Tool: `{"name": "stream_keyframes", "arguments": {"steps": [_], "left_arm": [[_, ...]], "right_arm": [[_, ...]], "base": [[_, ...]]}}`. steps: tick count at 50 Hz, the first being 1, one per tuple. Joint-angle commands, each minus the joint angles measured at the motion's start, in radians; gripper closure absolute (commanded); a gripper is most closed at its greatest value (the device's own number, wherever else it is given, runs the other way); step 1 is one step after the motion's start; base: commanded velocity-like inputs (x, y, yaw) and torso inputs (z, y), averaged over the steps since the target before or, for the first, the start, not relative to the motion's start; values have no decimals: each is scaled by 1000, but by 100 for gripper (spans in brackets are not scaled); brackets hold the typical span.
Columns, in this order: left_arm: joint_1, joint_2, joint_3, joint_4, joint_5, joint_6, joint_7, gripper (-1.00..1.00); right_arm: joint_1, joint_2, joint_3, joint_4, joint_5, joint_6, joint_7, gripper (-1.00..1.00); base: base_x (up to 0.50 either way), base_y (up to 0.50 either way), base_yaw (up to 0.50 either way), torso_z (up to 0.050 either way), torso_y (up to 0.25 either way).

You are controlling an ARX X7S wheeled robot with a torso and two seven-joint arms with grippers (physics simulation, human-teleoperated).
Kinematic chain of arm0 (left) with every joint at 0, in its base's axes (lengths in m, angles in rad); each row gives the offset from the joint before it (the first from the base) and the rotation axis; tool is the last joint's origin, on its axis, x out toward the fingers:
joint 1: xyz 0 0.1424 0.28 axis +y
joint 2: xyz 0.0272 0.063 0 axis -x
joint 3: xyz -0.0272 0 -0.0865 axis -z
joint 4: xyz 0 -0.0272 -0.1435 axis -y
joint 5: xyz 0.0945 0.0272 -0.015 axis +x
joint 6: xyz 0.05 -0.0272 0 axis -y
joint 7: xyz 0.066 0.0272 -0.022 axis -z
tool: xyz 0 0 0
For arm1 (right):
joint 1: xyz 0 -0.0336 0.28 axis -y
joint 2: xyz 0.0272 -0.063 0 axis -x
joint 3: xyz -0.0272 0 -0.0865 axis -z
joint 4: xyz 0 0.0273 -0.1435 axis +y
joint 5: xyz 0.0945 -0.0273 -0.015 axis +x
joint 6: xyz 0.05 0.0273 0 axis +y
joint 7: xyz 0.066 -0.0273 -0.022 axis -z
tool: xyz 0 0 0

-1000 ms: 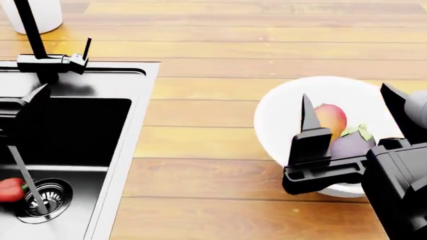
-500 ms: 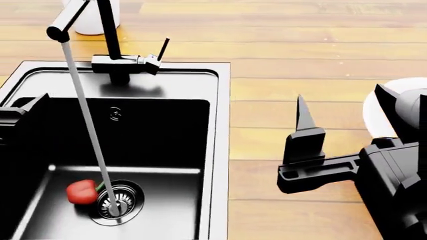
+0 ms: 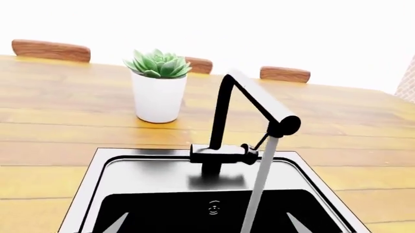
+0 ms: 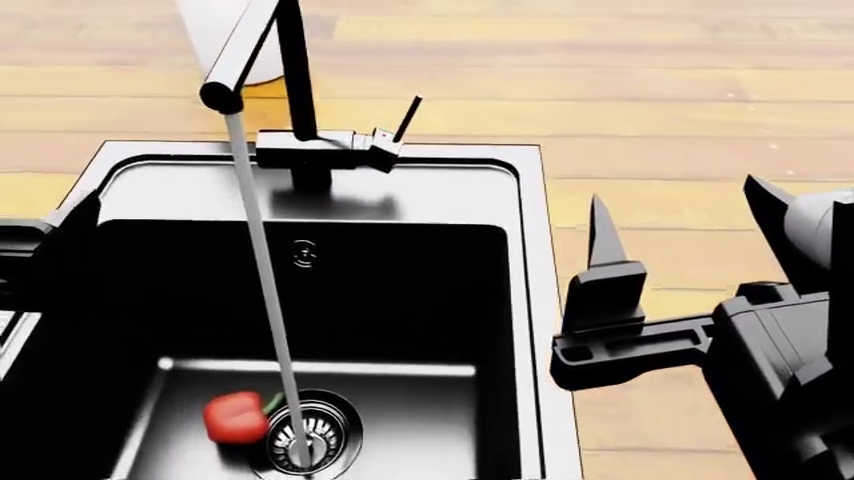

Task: Pick the eggplants and mangos from the sink and place them in one bowl. Place the bell pepper in the other bowl. Then turn off the sink faucet.

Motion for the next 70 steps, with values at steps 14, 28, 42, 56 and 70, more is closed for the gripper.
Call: {"name": "stream_keyframes", "arguments": {"steps": [14,28,42,56,70], "left_arm": [[6,2,8,13,9,3,-10,-100],[-48,44,80,-35,-64,-83,-66,-100],[-117,140,195,-42,-105,-178,-177,-100],[-224,290,343,-398,-17,-271,-133,-100],[-234,388,435,-727,109,-225,16,-100]], "right_arm": [[-10,3,-5,4,-8,-2,8,-100],[-14,8,13,5,22,-7,34,-100],[-64,6,19,14,9,-23,23,-100],[-49,6,2,29,11,-15,13,-100],[-106,4,18,39,-14,-43,-9,-100]], "base": [[359,112,0,0,0],[0,0,0,0,0],[0,0,0,0,0],[0,0,0,0,0],[0,0,0,0,0]]}}
